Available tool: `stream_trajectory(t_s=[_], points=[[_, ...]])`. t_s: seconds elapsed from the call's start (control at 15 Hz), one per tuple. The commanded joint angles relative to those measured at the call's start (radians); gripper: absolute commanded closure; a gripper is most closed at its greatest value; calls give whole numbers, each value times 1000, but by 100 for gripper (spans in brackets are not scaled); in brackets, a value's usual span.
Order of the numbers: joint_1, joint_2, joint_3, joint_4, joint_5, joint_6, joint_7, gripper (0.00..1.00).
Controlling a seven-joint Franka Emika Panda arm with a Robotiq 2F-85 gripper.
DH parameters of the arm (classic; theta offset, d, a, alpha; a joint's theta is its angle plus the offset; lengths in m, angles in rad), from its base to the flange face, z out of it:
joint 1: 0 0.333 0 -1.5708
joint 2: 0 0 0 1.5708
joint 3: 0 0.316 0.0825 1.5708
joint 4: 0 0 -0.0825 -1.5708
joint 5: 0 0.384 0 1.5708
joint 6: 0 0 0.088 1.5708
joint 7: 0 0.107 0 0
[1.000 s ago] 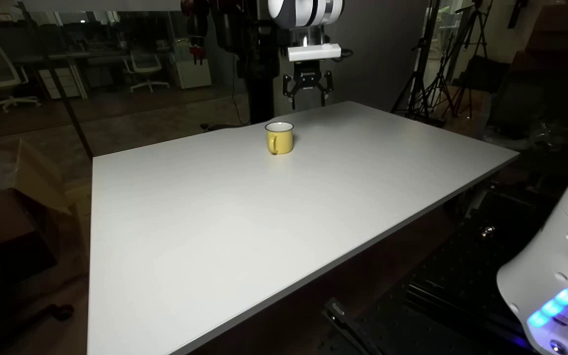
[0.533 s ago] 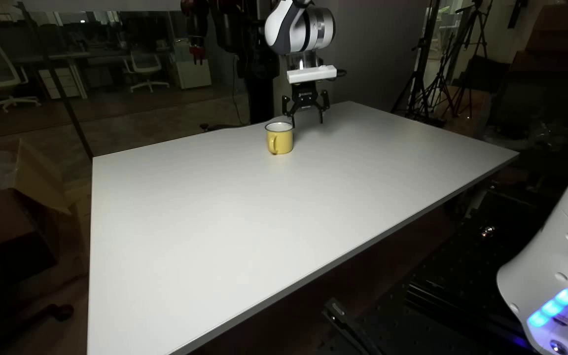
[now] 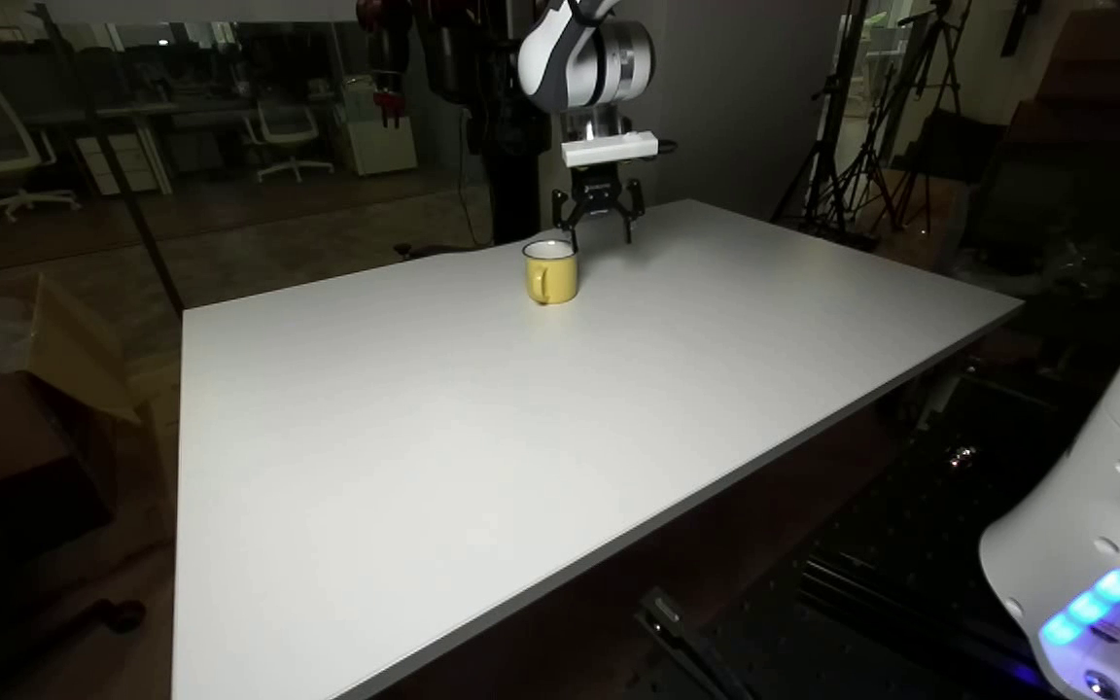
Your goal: Move the cup to the left
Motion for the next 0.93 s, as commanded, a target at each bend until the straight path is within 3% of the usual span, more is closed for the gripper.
stream_trajectory(t_s=[0.0,0.67,0.73,0.8,0.87], points=[[4,26,1,56,5,36,15,0],[11,167,7,260,5,12,25,0],[10,181,7,274,6,11,27,25],[11,193,5,288,4,11,30,25],[12,203,6,300,4,7,31,33]])
